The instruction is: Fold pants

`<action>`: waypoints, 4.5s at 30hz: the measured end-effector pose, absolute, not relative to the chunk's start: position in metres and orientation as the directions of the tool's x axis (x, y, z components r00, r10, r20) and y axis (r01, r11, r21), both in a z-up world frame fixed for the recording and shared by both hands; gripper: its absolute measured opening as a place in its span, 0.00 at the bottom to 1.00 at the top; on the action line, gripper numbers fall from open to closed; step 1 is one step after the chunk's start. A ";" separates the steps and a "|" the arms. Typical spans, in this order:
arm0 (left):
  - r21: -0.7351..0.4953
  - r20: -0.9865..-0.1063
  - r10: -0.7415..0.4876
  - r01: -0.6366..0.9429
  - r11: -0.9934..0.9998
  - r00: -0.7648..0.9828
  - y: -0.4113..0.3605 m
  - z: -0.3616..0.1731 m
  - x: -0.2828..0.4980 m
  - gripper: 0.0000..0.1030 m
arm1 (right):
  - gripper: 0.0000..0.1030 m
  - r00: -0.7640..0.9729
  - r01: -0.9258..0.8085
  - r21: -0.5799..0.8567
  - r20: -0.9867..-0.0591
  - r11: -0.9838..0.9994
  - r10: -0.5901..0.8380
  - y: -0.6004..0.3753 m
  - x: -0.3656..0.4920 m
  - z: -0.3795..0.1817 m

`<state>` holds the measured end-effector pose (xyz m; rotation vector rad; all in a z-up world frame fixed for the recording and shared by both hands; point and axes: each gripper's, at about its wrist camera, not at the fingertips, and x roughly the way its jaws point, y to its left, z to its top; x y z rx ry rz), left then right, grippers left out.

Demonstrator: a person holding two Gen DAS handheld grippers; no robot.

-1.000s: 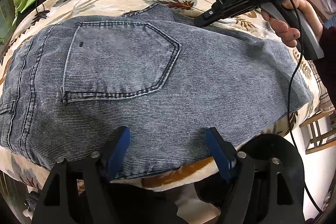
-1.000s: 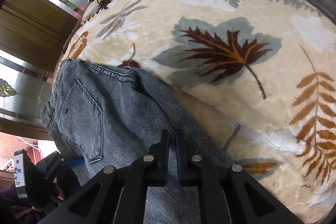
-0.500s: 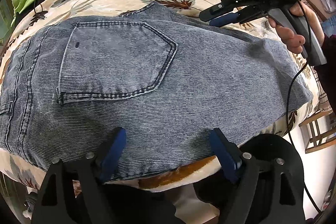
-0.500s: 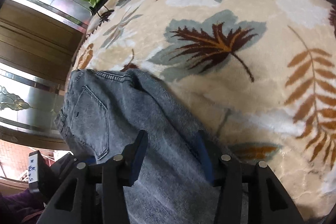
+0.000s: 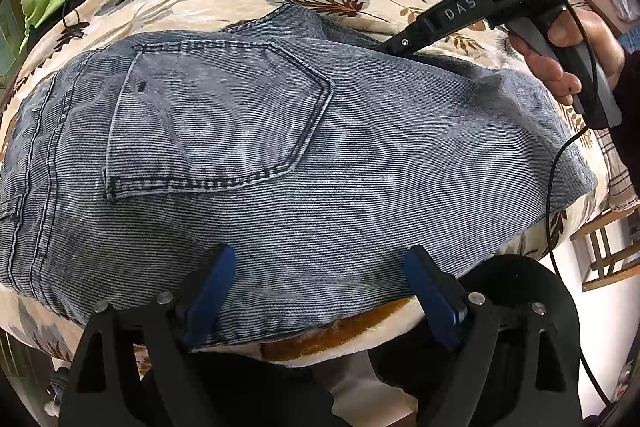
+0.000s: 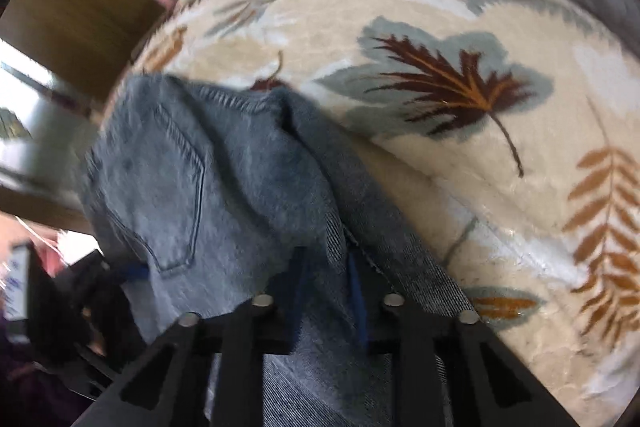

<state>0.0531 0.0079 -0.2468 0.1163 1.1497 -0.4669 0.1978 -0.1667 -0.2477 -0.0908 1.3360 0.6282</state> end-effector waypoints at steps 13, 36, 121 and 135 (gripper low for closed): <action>-0.179 -0.892 -0.321 0.405 0.897 0.317 0.015 -0.245 0.052 0.85 | 0.02 0.392 -0.535 -0.276 -0.918 0.799 -0.054 -0.111 0.165 -0.230; -0.230 -0.891 -0.333 0.323 0.918 0.310 0.039 -0.231 0.054 0.85 | 0.04 0.397 -0.245 0.183 -0.877 0.952 0.270 -0.177 0.217 -0.191; -0.073 -0.908 -0.122 0.135 0.988 0.400 0.122 -0.237 0.062 0.89 | 0.05 0.483 0.458 0.264 -0.876 0.849 0.011 -0.391 0.070 -0.256; -0.049 -0.891 -0.094 0.112 0.993 0.444 0.103 -0.202 0.088 0.89 | 0.05 0.484 0.098 0.333 -0.839 0.938 0.248 -0.229 0.085 -0.212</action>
